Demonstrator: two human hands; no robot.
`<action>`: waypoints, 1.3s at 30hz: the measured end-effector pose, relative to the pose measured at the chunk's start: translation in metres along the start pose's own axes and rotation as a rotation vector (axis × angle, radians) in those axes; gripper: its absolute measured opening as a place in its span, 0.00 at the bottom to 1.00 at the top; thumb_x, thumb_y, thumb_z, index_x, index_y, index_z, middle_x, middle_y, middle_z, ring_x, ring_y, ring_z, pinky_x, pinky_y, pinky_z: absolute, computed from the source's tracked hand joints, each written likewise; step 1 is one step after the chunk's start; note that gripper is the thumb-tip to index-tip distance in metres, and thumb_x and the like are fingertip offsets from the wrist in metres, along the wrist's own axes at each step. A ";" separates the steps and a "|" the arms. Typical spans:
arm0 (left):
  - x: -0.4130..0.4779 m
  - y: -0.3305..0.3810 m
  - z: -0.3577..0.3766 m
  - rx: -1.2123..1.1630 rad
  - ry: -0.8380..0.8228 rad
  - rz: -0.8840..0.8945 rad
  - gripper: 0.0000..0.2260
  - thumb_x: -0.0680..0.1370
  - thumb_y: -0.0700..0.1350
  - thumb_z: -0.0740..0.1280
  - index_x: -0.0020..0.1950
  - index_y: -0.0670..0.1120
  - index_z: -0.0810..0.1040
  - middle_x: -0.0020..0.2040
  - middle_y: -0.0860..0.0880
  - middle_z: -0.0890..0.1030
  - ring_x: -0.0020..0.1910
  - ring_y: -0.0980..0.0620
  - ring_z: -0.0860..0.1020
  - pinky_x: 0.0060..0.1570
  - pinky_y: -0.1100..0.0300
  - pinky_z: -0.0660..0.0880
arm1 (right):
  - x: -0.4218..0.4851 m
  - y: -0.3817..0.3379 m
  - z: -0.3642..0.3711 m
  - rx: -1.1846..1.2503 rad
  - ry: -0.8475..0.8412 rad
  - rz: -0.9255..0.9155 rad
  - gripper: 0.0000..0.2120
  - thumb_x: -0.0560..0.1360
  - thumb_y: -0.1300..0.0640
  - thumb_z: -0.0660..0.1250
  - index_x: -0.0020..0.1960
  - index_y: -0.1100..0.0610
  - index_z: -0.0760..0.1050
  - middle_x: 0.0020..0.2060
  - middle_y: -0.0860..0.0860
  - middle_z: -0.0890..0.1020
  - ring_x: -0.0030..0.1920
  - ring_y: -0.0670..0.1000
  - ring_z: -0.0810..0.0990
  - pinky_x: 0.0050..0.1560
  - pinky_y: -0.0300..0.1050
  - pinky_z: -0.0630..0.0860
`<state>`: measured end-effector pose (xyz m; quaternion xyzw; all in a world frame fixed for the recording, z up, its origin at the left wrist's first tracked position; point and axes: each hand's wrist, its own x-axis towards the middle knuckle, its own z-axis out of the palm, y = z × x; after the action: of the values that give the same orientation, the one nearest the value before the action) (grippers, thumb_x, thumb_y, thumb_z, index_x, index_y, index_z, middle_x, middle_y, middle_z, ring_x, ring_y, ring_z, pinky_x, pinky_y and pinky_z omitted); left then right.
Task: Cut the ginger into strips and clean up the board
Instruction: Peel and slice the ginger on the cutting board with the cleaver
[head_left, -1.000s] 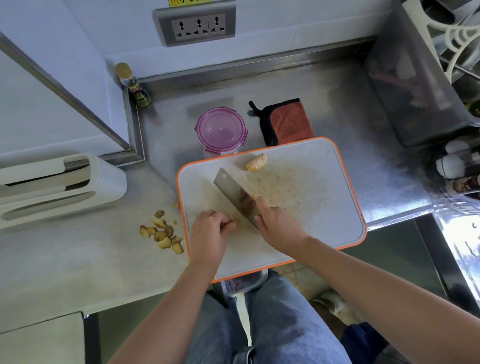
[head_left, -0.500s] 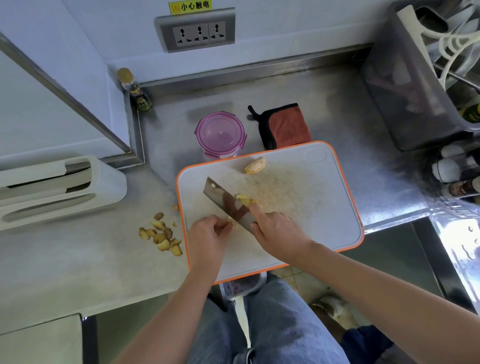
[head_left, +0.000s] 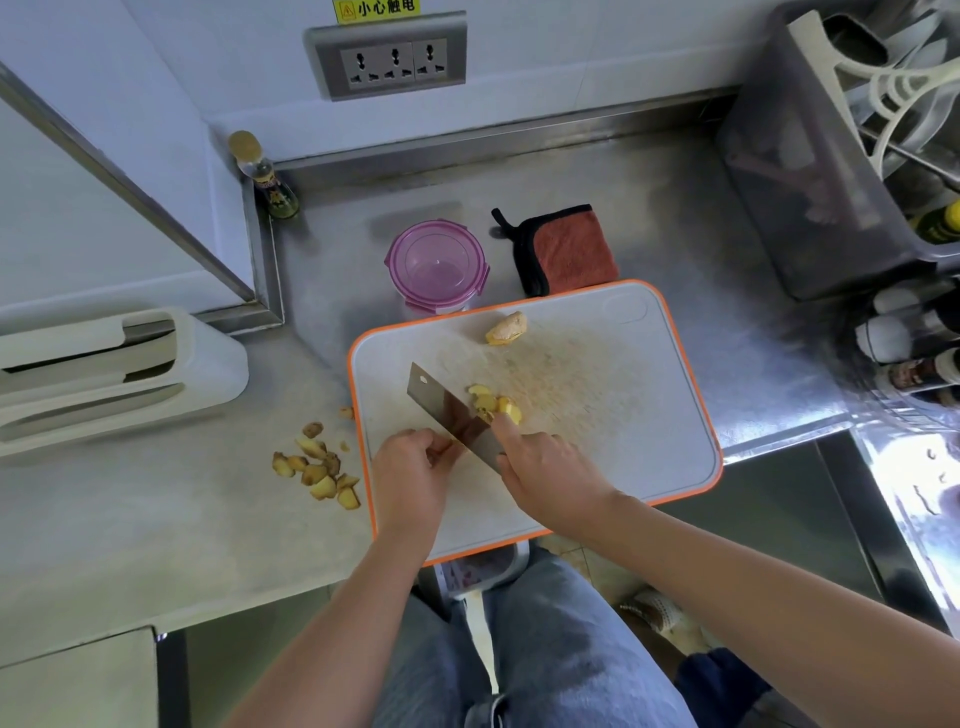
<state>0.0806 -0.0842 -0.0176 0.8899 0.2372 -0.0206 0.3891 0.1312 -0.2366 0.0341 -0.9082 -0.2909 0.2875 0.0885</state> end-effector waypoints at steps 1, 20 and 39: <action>0.000 0.000 0.000 -0.001 -0.001 0.004 0.05 0.73 0.46 0.74 0.42 0.46 0.85 0.38 0.50 0.83 0.37 0.52 0.79 0.38 0.60 0.70 | 0.000 -0.001 0.000 -0.001 0.000 0.000 0.11 0.82 0.56 0.51 0.64 0.58 0.59 0.30 0.48 0.63 0.35 0.56 0.69 0.36 0.49 0.66; 0.004 -0.007 0.002 0.037 -0.025 0.047 0.04 0.73 0.46 0.74 0.43 0.46 0.86 0.39 0.50 0.83 0.38 0.51 0.79 0.38 0.61 0.69 | -0.003 -0.001 -0.005 -0.007 -0.033 0.016 0.12 0.82 0.58 0.51 0.65 0.58 0.58 0.30 0.50 0.65 0.34 0.56 0.70 0.35 0.49 0.68; 0.006 -0.006 -0.001 0.044 -0.043 0.082 0.03 0.73 0.43 0.74 0.40 0.44 0.84 0.38 0.49 0.83 0.37 0.53 0.77 0.35 0.69 0.64 | 0.023 -0.012 0.015 -0.036 0.008 0.035 0.10 0.80 0.61 0.54 0.61 0.58 0.59 0.32 0.50 0.67 0.30 0.54 0.66 0.32 0.46 0.63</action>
<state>0.0827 -0.0779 -0.0226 0.9066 0.1914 -0.0288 0.3749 0.1322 -0.2135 0.0152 -0.9157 -0.2799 0.2799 0.0684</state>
